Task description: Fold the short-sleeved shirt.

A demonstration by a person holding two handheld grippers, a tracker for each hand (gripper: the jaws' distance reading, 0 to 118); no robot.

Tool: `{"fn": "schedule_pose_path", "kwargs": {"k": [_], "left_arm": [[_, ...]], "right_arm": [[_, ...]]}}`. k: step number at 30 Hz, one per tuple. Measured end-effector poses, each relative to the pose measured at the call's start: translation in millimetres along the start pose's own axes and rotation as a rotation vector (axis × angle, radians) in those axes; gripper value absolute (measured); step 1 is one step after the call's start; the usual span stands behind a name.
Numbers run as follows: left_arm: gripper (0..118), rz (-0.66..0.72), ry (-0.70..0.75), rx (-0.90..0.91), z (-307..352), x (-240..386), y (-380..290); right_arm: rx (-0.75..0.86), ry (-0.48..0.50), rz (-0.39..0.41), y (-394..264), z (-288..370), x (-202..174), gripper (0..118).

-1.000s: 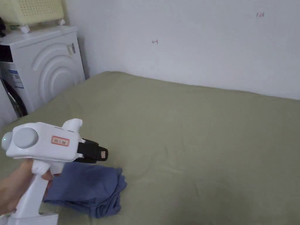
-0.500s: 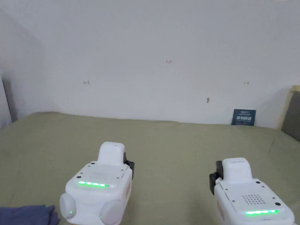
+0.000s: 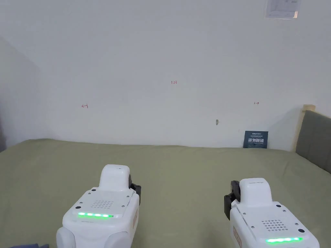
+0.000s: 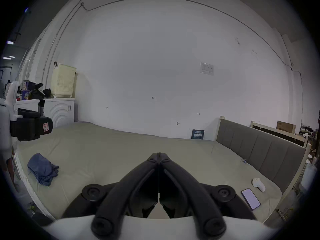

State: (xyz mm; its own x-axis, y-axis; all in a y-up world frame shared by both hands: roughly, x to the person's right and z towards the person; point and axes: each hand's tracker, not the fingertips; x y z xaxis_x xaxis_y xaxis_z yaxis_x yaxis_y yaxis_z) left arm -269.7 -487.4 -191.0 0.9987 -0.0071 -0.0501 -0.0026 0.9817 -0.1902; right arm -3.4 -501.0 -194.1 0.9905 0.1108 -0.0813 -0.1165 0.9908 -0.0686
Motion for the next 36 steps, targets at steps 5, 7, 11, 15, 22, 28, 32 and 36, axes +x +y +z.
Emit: {"fn": "schedule_pose_path", "kwargs": {"k": [5,7,11,15,22,28,32,36], "left_arm": [[12,-0.02,0.025,0.03,2,2,7],[56,-0.011,0.051,0.035,0,0,8],[111,-0.005,0.052,0.033,0,-4,8],[111,-0.012,0.057,0.04,1,-5,8],[111,-0.021,0.051,0.041,3,-4,9],[111,-0.008,0.05,0.041,6,-6,11],[111,-0.021,0.053,0.041,7,-5,11],[111,-0.008,0.047,0.048,9,-5,12]], "right_arm": [[0.011,-0.004,-0.028,6,-1,2,5],[-0.002,-0.02,-0.039,10,-6,4,63],[0.018,-0.009,-0.05,23,-7,12,118],[0.013,-0.009,-0.049,11,-2,7,118],[0.023,-0.009,-0.042,13,0,5,118],[0.031,-0.006,-0.04,18,2,8,118],[0.032,-0.008,-0.034,18,4,9,118],[0.03,0.006,-0.041,18,4,12,118]]}}
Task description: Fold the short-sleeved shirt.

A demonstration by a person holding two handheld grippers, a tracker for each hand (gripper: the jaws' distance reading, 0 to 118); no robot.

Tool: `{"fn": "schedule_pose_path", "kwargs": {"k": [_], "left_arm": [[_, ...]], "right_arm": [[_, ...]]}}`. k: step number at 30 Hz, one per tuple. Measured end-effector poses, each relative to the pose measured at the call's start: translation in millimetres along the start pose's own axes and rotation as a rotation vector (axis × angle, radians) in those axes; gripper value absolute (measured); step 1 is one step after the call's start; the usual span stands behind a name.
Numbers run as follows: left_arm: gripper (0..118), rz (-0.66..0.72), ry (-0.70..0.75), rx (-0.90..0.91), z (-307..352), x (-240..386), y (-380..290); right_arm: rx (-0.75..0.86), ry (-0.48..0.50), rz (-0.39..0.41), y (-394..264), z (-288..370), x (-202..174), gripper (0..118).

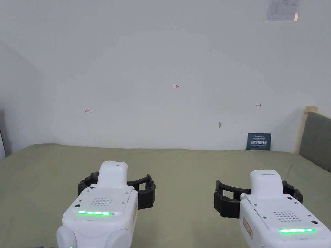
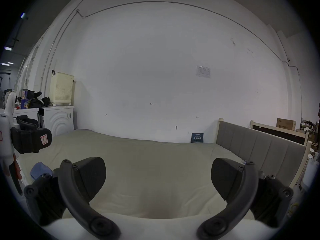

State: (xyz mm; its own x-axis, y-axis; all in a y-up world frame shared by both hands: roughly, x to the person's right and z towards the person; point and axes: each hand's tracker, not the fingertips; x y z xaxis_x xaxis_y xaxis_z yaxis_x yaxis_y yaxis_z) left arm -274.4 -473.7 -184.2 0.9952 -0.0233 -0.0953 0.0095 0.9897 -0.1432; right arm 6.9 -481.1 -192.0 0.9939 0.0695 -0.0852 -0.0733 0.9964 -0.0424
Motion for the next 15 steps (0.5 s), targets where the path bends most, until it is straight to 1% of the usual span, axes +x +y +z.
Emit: {"fn": "schedule_pose_path", "kwargs": {"k": [6,8,9,10,11,12,13,15], "left_arm": [[111,-0.022,0.012,0.013,4,0,-1],[111,-0.022,0.009,0.009,5,0,-2],[111,-0.018,0.004,0.006,5,0,-2],[111,-0.017,0.003,0.001,5,0,-2],[111,-0.017,0.003,0.001,5,-1,-2],[111,-0.017,0.0,0.003,5,-1,-2],[111,-0.016,-0.003,0.003,5,-1,-1],[111,-0.012,-0.008,0.004,6,-1,0]], "right_arm": [[-0.016,0.034,0.0,2,2,2,118],[-0.03,0.067,-0.03,5,5,3,118],[-0.018,0.104,-0.047,7,7,3,118],[-0.016,0.141,-0.046,8,8,3,118],[-0.022,0.15,-0.041,10,9,3,118],[-0.02,0.125,-0.041,12,10,1,118],[-0.015,0.065,-0.031,13,10,-3,118],[-0.031,-0.026,0.02,15,8,-10,118]]}}
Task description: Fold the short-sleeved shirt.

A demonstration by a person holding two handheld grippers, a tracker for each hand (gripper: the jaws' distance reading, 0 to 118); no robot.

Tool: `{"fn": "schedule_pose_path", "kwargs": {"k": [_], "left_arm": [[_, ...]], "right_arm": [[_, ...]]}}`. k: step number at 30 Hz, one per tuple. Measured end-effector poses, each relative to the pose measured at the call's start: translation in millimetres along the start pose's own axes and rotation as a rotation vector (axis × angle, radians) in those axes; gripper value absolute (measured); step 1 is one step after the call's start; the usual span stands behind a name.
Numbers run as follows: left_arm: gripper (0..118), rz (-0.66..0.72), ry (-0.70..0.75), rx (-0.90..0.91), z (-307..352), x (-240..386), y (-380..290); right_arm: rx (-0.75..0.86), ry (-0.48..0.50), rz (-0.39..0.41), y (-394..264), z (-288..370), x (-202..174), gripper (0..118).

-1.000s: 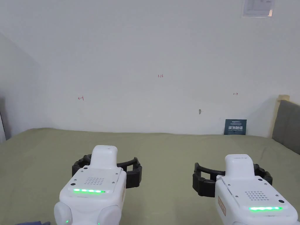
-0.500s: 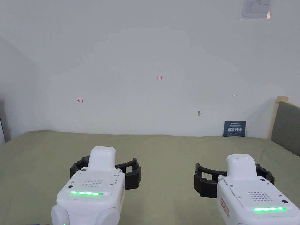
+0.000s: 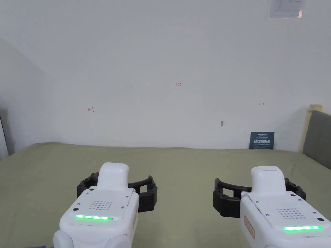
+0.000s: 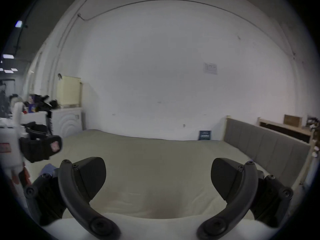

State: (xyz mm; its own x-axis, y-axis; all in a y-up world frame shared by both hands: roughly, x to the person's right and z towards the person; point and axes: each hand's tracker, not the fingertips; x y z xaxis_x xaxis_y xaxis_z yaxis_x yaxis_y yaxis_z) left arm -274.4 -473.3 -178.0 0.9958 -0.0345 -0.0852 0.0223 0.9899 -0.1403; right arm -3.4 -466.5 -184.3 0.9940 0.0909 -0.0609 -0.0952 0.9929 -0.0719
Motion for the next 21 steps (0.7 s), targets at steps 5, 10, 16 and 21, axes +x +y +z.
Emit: {"fn": "schedule_pose_path", "kwargs": {"k": [5,10,16,21], "left_arm": [[111,0.018,-0.012,-0.005,1,-2,2],[111,0.035,-0.001,0.0,5,-5,3],[111,0.029,-0.002,0.001,4,-5,4],[111,0.027,-0.009,-0.007,3,-3,5]], "right_arm": [[-0.022,0.019,0.024,-2,-5,-5,118],[-0.114,-0.03,0.117,-1,-7,-13,118],[-0.094,-0.032,0.122,-2,-5,-16,118],[-0.082,0.006,0.036,5,-1,-8,118]]}}
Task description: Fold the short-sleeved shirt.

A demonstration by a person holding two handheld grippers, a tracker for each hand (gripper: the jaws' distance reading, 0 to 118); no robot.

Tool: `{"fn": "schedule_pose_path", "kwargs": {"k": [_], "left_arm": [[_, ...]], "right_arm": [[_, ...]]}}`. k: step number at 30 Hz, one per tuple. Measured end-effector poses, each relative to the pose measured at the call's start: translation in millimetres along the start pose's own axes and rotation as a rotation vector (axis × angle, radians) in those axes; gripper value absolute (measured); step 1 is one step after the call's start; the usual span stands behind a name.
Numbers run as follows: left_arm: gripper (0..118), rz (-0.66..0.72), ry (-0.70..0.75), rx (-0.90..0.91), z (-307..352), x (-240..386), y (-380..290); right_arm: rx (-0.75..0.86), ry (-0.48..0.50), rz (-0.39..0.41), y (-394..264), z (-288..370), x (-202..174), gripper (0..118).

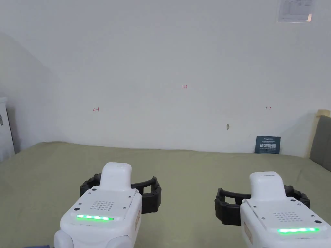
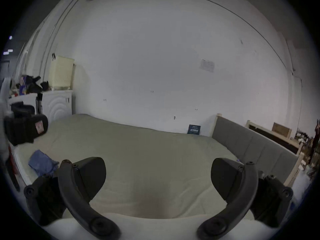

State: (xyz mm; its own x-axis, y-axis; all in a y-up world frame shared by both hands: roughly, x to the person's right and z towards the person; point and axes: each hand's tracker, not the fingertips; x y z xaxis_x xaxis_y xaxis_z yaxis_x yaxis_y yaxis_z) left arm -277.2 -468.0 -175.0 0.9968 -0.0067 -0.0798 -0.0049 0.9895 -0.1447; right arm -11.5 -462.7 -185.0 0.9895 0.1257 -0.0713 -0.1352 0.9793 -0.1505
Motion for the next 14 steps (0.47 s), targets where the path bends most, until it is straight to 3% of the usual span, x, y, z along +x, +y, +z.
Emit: {"fn": "schedule_pose_path", "kwargs": {"k": [4,6,8,13,14], "left_arm": [[111,-0.002,-0.009,-0.011,0,2,-1],[111,-0.001,-0.016,-0.015,0,2,-1],[111,0.001,-0.019,-0.02,-1,3,-2],[111,0.011,-0.027,-0.024,0,3,0],[111,0.013,-0.028,-0.023,0,3,0]], "right_arm": [[0.025,0.025,-0.011,3,1,6,118],[0.073,-0.032,-0.009,3,3,4,118],[0.091,0.0,-0.026,2,6,6,118],[0.042,0.051,-0.064,11,11,12,118],[0.001,0.006,-0.061,12,12,10,118]]}}
